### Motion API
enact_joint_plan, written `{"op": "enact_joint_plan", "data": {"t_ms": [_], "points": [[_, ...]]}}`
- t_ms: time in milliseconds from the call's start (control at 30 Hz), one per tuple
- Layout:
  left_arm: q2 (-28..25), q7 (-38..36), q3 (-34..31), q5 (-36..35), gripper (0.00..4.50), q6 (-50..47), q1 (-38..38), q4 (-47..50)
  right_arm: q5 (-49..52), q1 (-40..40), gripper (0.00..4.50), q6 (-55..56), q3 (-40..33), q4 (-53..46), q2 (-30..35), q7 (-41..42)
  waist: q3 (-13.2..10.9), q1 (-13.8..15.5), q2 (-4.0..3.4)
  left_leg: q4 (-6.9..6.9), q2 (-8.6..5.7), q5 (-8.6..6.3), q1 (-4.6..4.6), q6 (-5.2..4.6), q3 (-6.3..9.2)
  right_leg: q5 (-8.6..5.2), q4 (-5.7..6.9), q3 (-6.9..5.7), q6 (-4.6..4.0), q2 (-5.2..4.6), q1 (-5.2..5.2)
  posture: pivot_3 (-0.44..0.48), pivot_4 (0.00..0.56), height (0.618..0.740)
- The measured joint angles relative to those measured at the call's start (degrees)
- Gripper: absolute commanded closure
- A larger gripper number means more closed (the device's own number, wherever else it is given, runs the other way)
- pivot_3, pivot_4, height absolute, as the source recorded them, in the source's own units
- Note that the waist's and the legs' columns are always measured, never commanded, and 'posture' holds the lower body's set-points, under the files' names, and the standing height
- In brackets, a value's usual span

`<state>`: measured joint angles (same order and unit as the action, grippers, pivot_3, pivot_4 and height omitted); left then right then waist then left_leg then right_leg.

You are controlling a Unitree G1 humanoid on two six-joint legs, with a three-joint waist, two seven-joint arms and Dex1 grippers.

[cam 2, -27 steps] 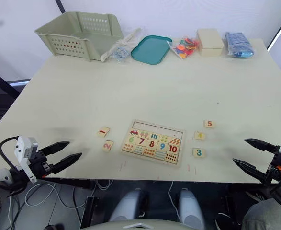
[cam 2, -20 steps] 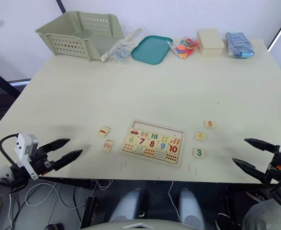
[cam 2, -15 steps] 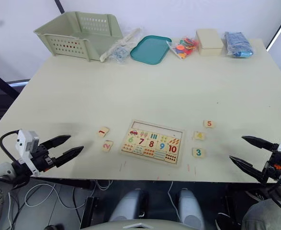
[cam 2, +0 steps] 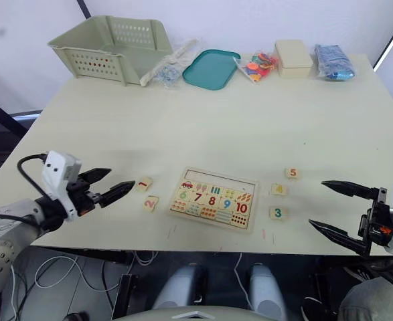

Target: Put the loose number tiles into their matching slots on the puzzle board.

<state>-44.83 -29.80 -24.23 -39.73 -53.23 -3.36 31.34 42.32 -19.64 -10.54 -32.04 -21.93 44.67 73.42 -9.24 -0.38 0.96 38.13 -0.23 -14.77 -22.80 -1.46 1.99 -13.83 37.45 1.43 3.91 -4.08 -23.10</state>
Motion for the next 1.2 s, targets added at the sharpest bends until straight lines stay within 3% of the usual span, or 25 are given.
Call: {"op": "enact_joint_plan", "data": {"t_ms": [233, 567, 1067, 1167, 1200], "points": [[0.30, 8.00, 3.52, -1.08, 0.12, -11.03, 6.88, 3.00, -2.16, 2.82, 0.05, 7.02, 0.27, 2.05, -2.25, 2.60, -0.01, -0.07, 0.02, 0.01, -0.03, 0.00, 0.01, 0.01, 0.00, 0.00, 0.01, 0.01, 0.00, 0.02, 0.00, 0.000, 0.150, 0.740], [3.82, 15.90, 8.07, -0.42, 0.12, -20.74, 11.97, 3.56, -0.75, 3.15, 0.05, 7.51, 0.99, 1.85, -2.26, 5.20, -0.02, -0.03, 0.00, 0.02, -0.05, 0.00, 0.01, 0.01, 0.01, 0.00, 0.03, 0.03, 0.00, 0.01, 0.00, 0.000, 0.150, 0.740], [10.47, 22.33, 11.33, 3.57, 0.12, -24.30, 12.86, 4.19, 1.15, -2.10, 0.05, 6.03, -0.03, 1.58, -1.06, 8.72, -0.02, 0.37, 0.01, 0.04, -0.07, 0.00, 0.00, 0.01, 0.01, 0.00, 0.02, 0.04, -0.01, -0.01, 0.01, 0.000, 0.150, 0.740], [10.46, 22.07, 11.38, 4.02, 0.92, -24.38, 13.26, 4.18, 1.17, -2.57, 0.00, 5.85, -0.03, 0.63, -1.09, 8.60, -0.02, 0.40, 0.01, 0.04, -0.07, 0.00, 0.00, 0.01, 0.00, 0.00, 0.02, 0.04, -0.01, -0.02, 0.00, 0.000, 0.150, 0.740], [10.46, 21.99, 11.45, 4.15, 1.37, -24.38, 13.25, 4.18, 1.17, -2.59, 0.00, 5.85, -0.03, 0.42, -1.09, 8.58, -0.02, 0.40, 0.02, 0.04, -0.07, 0.00, 0.00, 0.01, 0.00, 0.00, 0.02, 0.04, -0.01, -0.01, 0.01, 0.000, 0.150, 0.740]]}}
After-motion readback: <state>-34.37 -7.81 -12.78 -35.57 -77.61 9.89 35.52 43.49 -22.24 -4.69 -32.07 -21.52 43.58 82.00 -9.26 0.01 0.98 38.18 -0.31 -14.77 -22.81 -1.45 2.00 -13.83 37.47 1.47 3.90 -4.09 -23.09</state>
